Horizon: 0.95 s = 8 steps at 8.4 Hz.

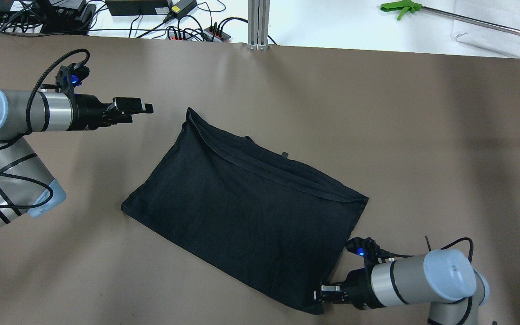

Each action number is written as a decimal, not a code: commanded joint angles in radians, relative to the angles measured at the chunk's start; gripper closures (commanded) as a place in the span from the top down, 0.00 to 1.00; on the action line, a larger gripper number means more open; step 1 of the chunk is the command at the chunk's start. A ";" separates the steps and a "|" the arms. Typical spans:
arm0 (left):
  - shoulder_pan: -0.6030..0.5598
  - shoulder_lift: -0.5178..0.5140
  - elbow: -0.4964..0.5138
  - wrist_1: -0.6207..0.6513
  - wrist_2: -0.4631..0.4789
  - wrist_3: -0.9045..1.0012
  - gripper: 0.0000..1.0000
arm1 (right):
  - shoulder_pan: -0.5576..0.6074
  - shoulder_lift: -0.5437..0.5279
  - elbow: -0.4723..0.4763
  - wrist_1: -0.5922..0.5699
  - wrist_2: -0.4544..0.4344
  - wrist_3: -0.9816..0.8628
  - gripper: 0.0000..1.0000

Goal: Fold clothes
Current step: 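Drag the corner with the right gripper, rotating the folded shirt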

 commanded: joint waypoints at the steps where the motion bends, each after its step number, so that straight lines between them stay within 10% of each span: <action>1: 0.000 0.008 0.002 -0.004 -0.001 0.000 0.94 | -0.178 0.014 0.047 0.000 -0.167 -0.001 0.00; 2: 0.000 0.011 0.002 -0.006 -0.002 0.000 0.94 | -0.188 0.023 0.049 0.000 -0.180 -0.001 0.36; 3: 0.000 0.009 0.003 -0.004 -0.002 0.000 0.94 | -0.188 0.031 0.047 -0.002 -0.191 -0.001 0.94; 8: -0.003 0.012 0.002 0.000 -0.020 -0.002 0.94 | 0.061 -0.039 0.069 0.000 -0.003 -0.012 0.94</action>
